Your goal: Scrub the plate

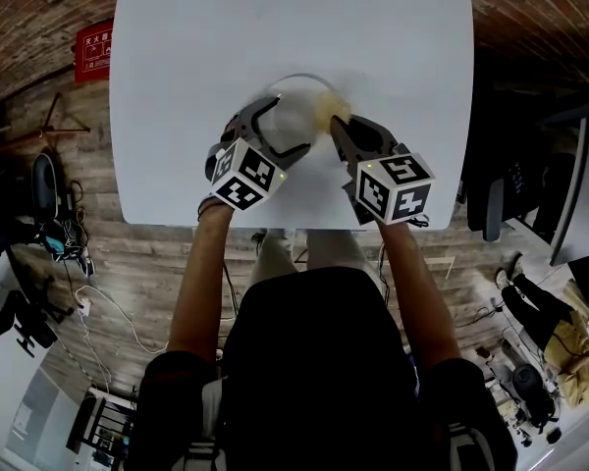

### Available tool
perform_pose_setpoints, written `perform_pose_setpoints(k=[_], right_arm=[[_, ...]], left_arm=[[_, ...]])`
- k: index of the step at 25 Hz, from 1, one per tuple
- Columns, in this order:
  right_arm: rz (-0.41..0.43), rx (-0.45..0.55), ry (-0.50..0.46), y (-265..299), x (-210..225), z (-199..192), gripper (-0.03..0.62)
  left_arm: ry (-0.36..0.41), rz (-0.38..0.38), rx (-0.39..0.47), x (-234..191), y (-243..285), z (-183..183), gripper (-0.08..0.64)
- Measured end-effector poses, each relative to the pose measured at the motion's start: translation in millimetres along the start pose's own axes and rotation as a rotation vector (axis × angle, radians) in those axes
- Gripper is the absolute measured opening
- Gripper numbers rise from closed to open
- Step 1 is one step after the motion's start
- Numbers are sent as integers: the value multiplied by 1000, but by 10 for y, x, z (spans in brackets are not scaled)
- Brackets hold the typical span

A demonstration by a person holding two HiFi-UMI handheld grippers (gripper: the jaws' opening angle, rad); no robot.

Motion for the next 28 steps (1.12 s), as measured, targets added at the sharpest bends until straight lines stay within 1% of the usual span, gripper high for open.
perform_pose_setpoints(k=[7, 11, 16, 28], right_arm=[[10, -57, -15, 125, 17, 36, 41], [34, -121, -20, 241, 25, 83, 41], [37, -208, -67, 413, -19, 103, 41], [64, -322, -121, 741, -91, 39, 41]], left_arm=[[-1, -3, 7, -10, -5, -7, 403], [-2, -1, 13, -5, -4, 0, 403], [1, -4, 14, -7, -6, -6, 403], [4, -4, 18, -8, -1, -28, 403]])
Point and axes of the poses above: the fingertips, and each gripper's own axes: y forward along the fingers, x to its right, z out of its top, the point moved 3 cm from there along -y, backward along the fingers, and after that the axes turned 8 degrees about z, right-handed, at the moved point
